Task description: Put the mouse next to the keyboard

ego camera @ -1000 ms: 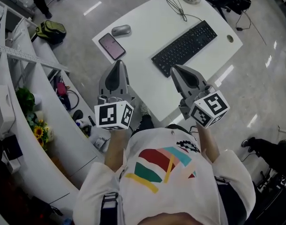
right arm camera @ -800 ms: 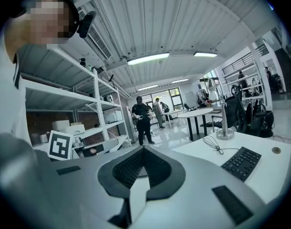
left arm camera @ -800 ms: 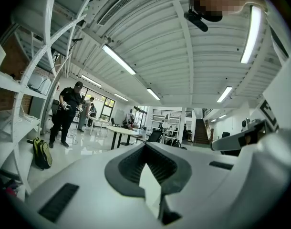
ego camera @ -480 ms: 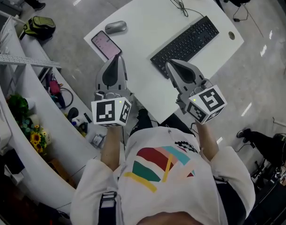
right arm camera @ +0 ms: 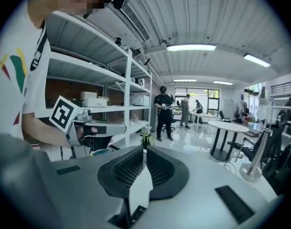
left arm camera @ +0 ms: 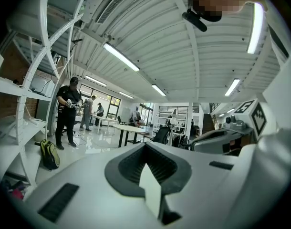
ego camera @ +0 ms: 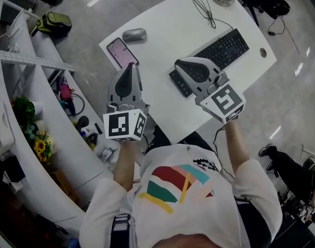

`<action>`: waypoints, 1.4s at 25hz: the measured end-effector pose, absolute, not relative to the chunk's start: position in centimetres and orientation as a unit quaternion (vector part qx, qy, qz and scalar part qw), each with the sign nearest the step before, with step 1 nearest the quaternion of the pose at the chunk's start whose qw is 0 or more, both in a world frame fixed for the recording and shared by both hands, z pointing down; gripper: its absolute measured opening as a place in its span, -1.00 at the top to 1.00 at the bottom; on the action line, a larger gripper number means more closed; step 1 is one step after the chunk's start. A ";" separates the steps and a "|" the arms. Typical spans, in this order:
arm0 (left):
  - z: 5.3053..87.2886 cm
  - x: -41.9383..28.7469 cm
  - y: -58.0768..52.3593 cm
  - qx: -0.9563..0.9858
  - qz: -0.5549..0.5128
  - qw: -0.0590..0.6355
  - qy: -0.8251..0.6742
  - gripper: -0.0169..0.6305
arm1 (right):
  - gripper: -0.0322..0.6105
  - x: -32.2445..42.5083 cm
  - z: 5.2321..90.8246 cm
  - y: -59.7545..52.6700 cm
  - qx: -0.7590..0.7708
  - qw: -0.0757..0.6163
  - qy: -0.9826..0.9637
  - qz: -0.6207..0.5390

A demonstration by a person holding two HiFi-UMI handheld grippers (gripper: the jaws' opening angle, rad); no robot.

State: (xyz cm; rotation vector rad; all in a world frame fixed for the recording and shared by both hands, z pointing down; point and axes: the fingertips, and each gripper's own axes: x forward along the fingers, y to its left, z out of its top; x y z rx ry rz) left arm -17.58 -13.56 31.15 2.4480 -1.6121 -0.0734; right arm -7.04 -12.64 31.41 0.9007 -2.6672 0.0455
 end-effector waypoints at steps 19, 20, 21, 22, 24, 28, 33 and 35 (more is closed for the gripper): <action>39.8 -18.8 -18.6 0.799 0.020 0.153 -0.581 0.82 | -0.24 -19.7 46.3 -31.4 0.099 0.341 -0.934 -0.030; 40.4 -18.9 -18.9 0.798 0.020 0.158 -0.582 0.82 | -0.24 -20.1 47.3 -32.0 0.089 0.357 -0.929 -0.029; 40.8 -19.1 -19.2 0.797 0.020 0.160 -0.582 0.82 | -0.24 -20.5 48.4 -32.4 0.080 0.374 -0.924 -0.028; 41.2 -19.2 -19.5 0.797 0.019 0.162 -0.582 0.82 | -0.24 -20.8 49.4 -32.8 0.072 0.389 -0.918 -0.029; 42.0 -19.4 -20.0 0.795 0.020 0.169 -0.582 0.82 | -0.24 -21.4 51.1 -33.3 0.059 0.410 -0.910 -0.030; 43.1 -19.6 -20.8 0.790 0.016 0.184 -0.584 0.82 | -0.24 -22.0 53.2 -33.3 0.030 0.437 -0.899 -0.017; 44.4 -20.0 -21.4 0.793 0.024 0.196 -0.576 0.82 | -0.24 -22.4 55.2 -33.3 0.011 0.459 -0.888 0.007; 44.4 -19.8 -21.8 0.796 0.020 0.196 -0.572 0.82 | -0.24 -22.5 55.7 -33.2 0.004 0.467 -0.884 0.017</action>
